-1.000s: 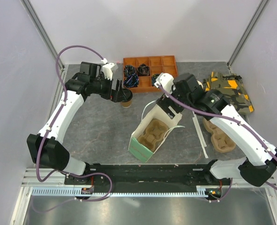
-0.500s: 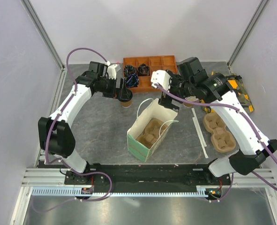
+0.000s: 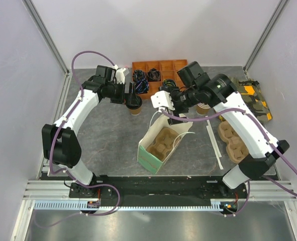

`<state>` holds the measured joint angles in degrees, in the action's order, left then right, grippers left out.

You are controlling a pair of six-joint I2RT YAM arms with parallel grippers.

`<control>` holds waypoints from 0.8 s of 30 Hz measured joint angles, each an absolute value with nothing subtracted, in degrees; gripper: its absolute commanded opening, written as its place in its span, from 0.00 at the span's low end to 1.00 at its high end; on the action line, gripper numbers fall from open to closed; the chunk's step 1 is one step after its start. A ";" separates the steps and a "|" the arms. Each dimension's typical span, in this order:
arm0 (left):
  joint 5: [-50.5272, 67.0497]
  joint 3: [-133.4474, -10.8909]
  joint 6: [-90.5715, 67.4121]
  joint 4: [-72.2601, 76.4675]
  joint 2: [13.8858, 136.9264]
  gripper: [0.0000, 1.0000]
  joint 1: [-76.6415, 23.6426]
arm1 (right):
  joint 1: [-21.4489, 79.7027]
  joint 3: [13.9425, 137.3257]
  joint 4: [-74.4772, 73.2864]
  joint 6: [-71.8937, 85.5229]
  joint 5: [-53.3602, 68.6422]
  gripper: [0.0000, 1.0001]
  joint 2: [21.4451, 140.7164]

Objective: Pack the takeout coffee

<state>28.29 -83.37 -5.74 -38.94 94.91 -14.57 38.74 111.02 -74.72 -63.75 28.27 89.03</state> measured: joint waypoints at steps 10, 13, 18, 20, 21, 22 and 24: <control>28.64 -83.42 -5.72 -39.18 95.04 1.00 -14.57 | 39.46 111.81 -76.12 -71.42 30.70 0.65 95.07; 28.73 -83.42 -5.72 -39.35 95.09 1.00 -14.46 | 39.68 111.81 -76.44 -72.99 31.16 0.54 95.61; 29.08 -83.42 -5.72 -39.57 95.11 1.00 -14.31 | 39.99 111.81 -76.93 -74.81 31.46 0.37 95.77; 29.12 -83.42 -5.72 -39.81 95.11 1.00 -14.22 | 40.03 111.81 -77.06 -75.05 31.42 0.33 95.77; 29.15 -83.48 -5.72 -39.99 95.11 1.00 -14.20 | 40.03 111.81 -77.06 -75.13 31.38 0.27 95.77; 29.17 -83.64 -5.69 -40.21 95.24 1.00 -14.17 | 40.03 111.81 -77.08 -75.09 31.31 0.11 95.77; 29.19 -83.99 -5.65 -40.25 95.48 1.00 -14.13 | 40.03 111.81 -77.08 -74.50 30.61 0.00 95.77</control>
<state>29.19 -83.99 -5.65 -40.25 95.48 -14.13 40.03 111.81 -77.08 -74.50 30.61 95.77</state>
